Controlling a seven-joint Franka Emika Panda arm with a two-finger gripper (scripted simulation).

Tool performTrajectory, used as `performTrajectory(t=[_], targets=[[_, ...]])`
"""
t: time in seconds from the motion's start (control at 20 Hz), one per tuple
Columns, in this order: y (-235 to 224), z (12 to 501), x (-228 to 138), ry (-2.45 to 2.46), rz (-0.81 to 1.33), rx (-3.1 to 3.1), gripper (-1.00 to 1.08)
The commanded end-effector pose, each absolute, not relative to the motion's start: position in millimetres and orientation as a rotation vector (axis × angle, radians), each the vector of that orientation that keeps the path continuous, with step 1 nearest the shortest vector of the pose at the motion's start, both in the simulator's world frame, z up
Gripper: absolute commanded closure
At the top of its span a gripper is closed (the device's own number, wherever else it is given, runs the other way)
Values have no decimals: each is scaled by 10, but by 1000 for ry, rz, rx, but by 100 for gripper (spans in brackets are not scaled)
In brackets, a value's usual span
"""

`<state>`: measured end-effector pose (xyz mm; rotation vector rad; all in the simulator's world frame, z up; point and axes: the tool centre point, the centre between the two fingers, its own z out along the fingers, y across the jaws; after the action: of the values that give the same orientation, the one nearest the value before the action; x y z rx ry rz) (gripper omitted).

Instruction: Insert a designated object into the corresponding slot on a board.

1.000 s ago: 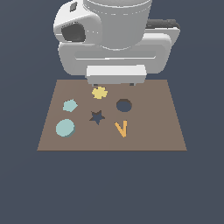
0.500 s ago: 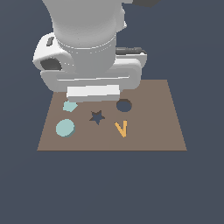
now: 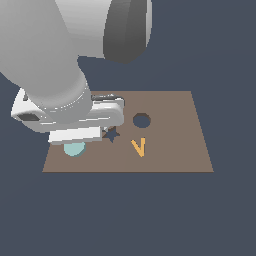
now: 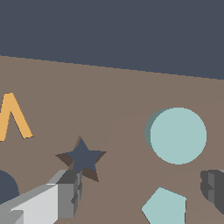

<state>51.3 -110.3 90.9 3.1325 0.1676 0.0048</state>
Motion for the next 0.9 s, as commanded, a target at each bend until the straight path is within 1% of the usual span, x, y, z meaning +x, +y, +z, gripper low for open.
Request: performTrajectory(t=[0.0, 0.4, 0.85], targets=[[-1252, 781, 586, 186, 5, 3133, -92], [-1526, 547, 736, 216, 1, 3134, -92], [-1588, 494, 781, 223, 0, 3134, -92]])
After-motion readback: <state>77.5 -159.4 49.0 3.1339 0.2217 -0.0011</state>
